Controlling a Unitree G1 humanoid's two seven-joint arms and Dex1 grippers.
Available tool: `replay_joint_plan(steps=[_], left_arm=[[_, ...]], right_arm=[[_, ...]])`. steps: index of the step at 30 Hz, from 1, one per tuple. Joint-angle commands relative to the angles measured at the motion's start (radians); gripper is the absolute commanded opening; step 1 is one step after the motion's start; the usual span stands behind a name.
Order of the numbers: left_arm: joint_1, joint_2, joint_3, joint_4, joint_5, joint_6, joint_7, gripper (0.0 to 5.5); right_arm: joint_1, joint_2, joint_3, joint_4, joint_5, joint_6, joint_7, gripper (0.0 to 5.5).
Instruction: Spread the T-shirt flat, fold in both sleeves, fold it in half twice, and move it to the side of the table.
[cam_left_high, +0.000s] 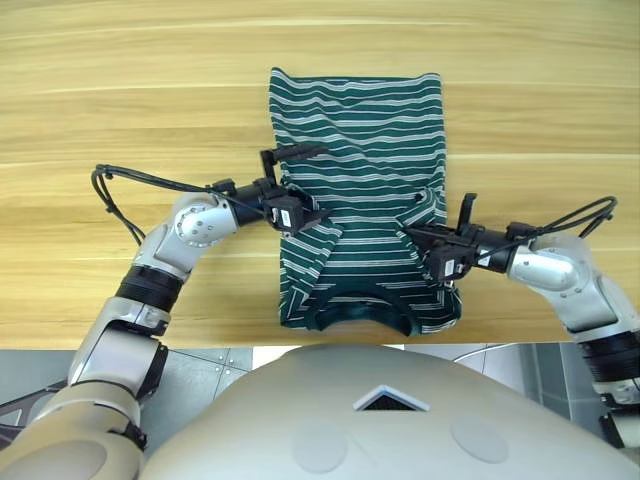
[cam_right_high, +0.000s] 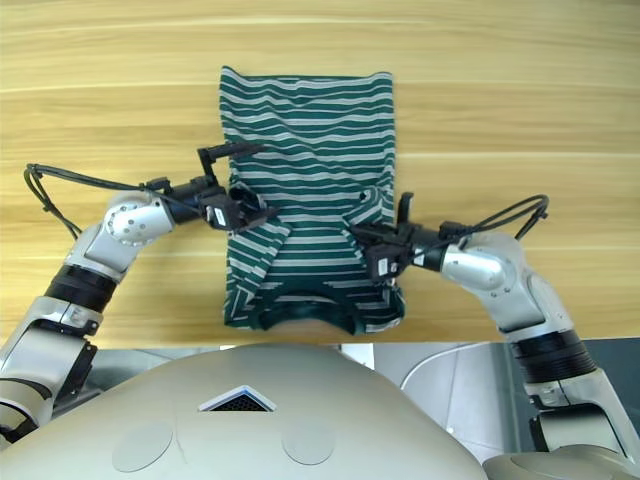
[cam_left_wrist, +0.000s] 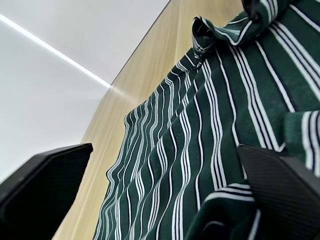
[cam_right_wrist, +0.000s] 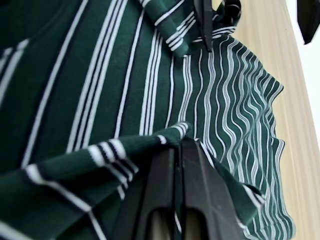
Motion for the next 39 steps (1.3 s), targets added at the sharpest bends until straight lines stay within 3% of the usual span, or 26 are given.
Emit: replay_joint_plan(steps=[1,14,20,23,31,39], left_arm=[[0.004,0.002,-0.010,-0.002,0.003,0.000,-0.006,5.40],[0.005,-0.008,-0.013,0.008,0.005,0.001,0.000,5.40],[0.013,-0.005,-0.009,0.003,-0.012,-0.001,-0.003,5.40],[0.020,0.001,0.000,-0.003,-0.020,0.000,-0.002,5.40],[0.020,0.000,0.003,-0.005,-0.019,0.002,-0.007,5.40],[0.012,-0.003,0.002,0.000,-0.018,0.003,-0.008,5.40]], right_arm=[[0.005,-0.018,0.014,-0.009,-0.007,0.026,0.026,0.03],[0.030,-0.017,-0.060,-0.115,0.181,0.073,0.046,2.31],[0.180,-0.091,-0.336,-0.107,0.359,0.010,0.040,3.40],[0.267,-0.108,-0.407,-0.029,0.367,-0.023,0.058,3.90],[0.355,-0.068,-0.326,-0.015,0.330,-0.059,0.083,5.38],[0.387,-0.068,-0.296,-0.049,0.320,-0.069,0.086,5.38]])
